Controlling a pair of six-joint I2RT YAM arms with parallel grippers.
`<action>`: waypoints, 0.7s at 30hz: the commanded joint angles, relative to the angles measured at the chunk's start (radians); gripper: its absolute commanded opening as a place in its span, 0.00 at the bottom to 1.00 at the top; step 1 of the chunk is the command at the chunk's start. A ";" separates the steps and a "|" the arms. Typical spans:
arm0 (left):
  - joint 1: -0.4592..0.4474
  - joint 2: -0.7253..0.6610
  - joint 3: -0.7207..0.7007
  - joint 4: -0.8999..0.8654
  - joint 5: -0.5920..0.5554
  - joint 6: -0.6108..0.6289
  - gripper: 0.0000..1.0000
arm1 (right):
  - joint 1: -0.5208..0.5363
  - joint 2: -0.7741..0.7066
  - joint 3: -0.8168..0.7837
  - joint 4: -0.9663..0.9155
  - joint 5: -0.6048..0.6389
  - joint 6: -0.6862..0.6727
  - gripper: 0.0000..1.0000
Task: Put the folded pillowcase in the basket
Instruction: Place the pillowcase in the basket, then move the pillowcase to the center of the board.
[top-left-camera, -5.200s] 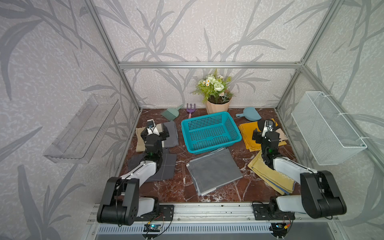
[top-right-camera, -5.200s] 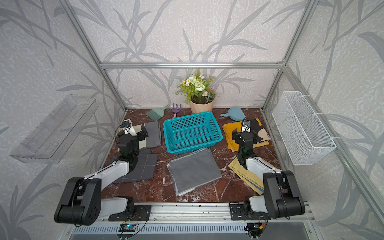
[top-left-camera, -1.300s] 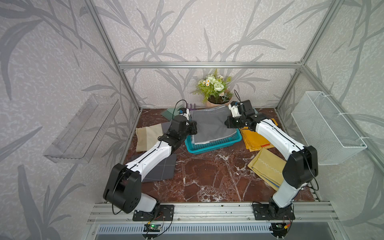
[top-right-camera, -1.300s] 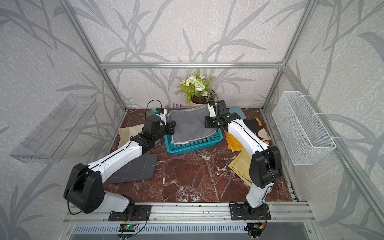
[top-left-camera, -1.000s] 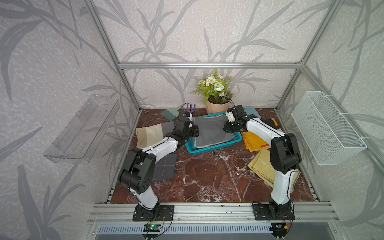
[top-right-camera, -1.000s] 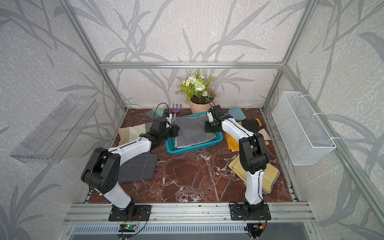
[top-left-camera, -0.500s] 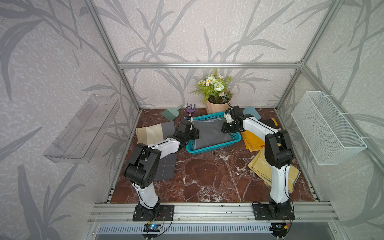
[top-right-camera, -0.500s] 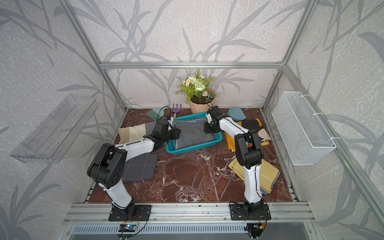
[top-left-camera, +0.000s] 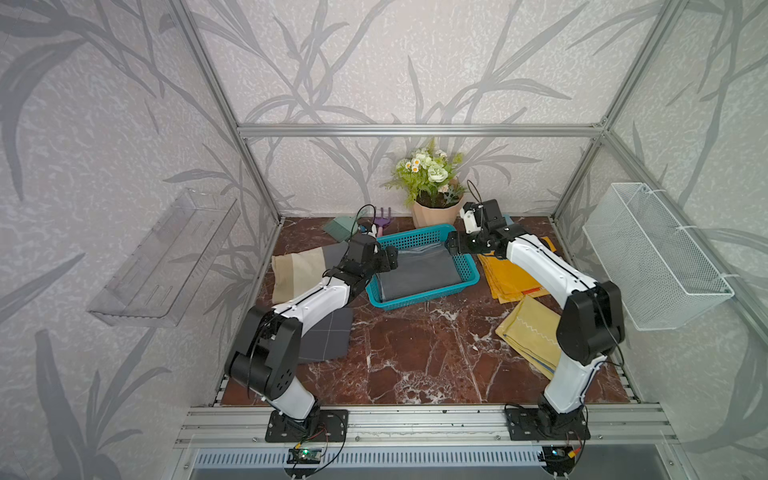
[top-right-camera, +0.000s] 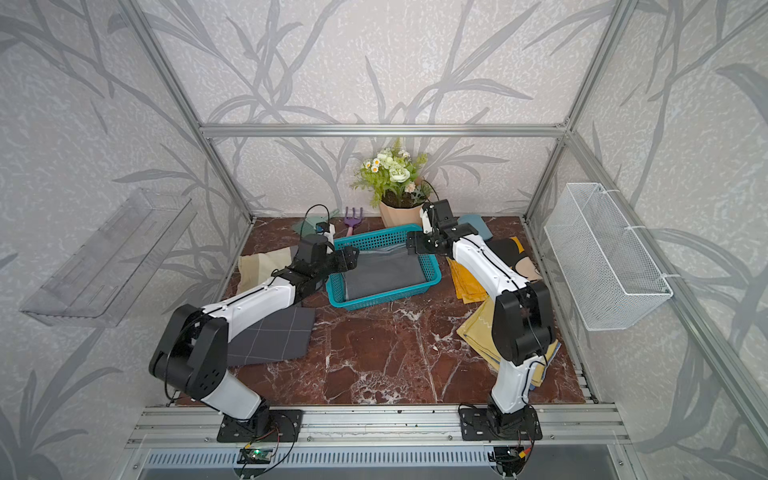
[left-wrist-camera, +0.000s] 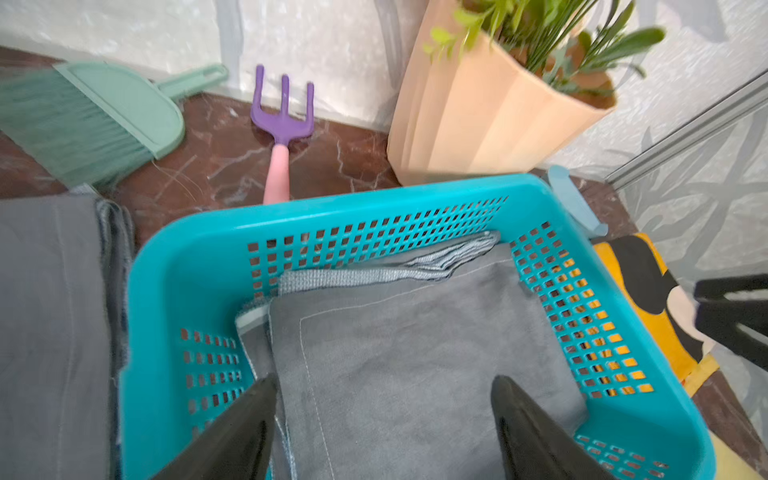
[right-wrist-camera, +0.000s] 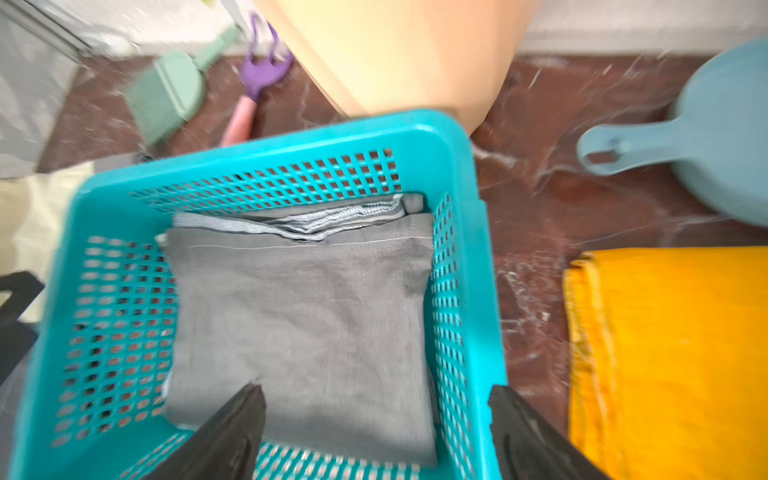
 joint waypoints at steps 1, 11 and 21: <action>-0.018 -0.064 0.014 -0.032 -0.003 0.003 0.83 | 0.002 -0.152 -0.080 -0.049 0.133 0.013 0.95; -0.169 -0.174 -0.042 -0.109 0.042 0.002 0.84 | -0.071 -0.324 -0.422 -0.391 0.382 0.282 0.97; -0.253 -0.295 -0.179 -0.116 0.061 -0.063 0.84 | -0.121 -0.311 -0.665 -0.267 0.285 0.411 0.92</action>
